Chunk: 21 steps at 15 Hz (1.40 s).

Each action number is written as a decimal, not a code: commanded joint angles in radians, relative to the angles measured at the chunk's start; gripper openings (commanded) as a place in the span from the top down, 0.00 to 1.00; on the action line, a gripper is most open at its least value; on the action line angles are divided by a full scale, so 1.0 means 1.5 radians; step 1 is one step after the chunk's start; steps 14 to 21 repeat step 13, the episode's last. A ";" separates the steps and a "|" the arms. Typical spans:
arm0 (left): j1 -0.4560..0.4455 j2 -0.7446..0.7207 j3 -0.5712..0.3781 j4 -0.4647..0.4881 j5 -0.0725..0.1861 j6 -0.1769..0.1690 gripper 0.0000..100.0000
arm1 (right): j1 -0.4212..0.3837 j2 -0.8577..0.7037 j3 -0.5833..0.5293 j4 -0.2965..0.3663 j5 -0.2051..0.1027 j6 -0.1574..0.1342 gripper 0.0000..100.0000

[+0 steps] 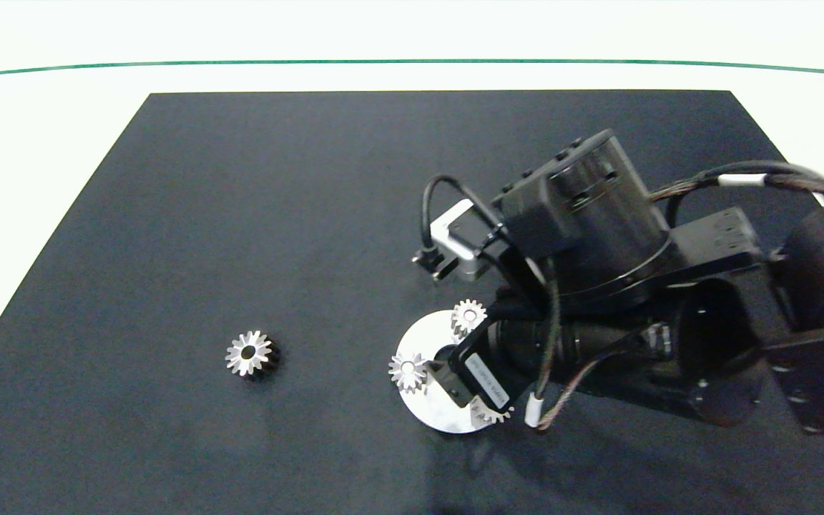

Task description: Remove an incorrectly installed larger gear and replace it with the correct smaller gear

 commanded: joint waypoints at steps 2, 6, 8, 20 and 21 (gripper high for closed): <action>0.007 -0.012 0.008 0.002 0.002 0.000 0.00 | -0.048 -0.187 0.080 0.011 -0.081 0.051 0.00; 0.030 -0.019 0.015 0.002 0.003 0.001 0.00 | -0.156 -0.342 0.154 0.011 -0.119 0.049 0.00; 0.035 -0.034 0.010 0.000 0.007 0.003 0.00 | -0.219 -0.424 0.188 0.013 -0.121 0.049 0.00; 0.042 -0.100 0.028 0.019 0.050 0.028 0.00 | -0.387 -0.670 0.235 0.061 -0.157 0.001 0.00; 0.042 -0.100 0.028 0.019 0.050 0.028 0.00 | -0.387 -0.670 0.235 0.061 -0.157 0.001 0.00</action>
